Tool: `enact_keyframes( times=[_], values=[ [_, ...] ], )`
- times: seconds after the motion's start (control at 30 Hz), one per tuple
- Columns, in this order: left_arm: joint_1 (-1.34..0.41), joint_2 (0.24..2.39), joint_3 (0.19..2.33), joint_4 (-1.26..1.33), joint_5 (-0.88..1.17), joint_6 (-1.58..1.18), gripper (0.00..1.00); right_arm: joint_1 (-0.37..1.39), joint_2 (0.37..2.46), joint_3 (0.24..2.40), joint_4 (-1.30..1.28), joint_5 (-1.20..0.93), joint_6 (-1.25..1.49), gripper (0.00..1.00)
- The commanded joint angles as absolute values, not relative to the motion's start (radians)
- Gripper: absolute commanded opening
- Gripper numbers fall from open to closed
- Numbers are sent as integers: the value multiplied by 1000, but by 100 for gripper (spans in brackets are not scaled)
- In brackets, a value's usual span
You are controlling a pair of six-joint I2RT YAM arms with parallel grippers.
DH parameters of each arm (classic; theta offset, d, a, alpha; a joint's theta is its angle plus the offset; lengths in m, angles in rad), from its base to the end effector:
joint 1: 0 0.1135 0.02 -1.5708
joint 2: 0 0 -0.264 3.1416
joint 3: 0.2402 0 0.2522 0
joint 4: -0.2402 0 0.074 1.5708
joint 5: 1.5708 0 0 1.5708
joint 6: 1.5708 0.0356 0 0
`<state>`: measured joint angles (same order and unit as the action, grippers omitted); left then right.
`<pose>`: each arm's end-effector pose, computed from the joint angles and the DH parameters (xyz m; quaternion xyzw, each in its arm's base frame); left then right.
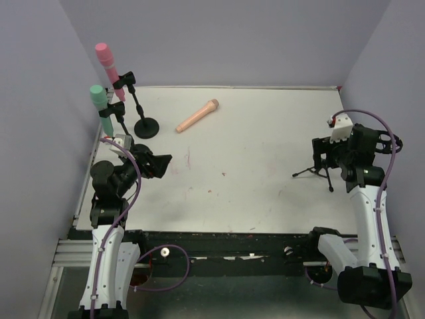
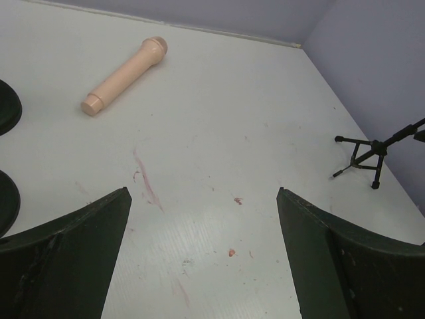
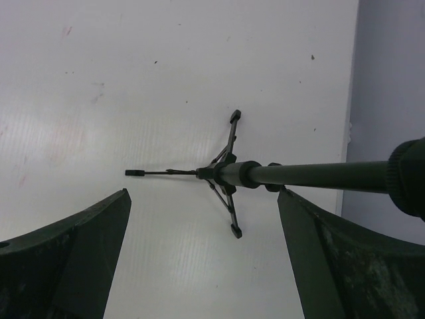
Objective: Attach the microphones to the stand
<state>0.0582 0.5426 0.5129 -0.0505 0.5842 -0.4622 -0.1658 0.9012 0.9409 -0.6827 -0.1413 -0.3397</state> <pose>0.1448 -0.0112 0.2942 0.0077 0.7303 -0.3376 0.5938 0.1842 -0.0257 0.3247 -0.1089 0.8860 -0.0505 0.4479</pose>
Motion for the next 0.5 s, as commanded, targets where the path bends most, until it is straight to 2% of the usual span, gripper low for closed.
enact_keyframes(
  times=[0.0, 0.47],
  values=[
    [54, 543, 540, -61, 606, -472, 99, -173, 926, 901, -496, -69, -290, 100],
    [54, 551, 540, -66, 603, -469, 99, -172, 945, 813, -376, -84, -324, 100]
  ],
)
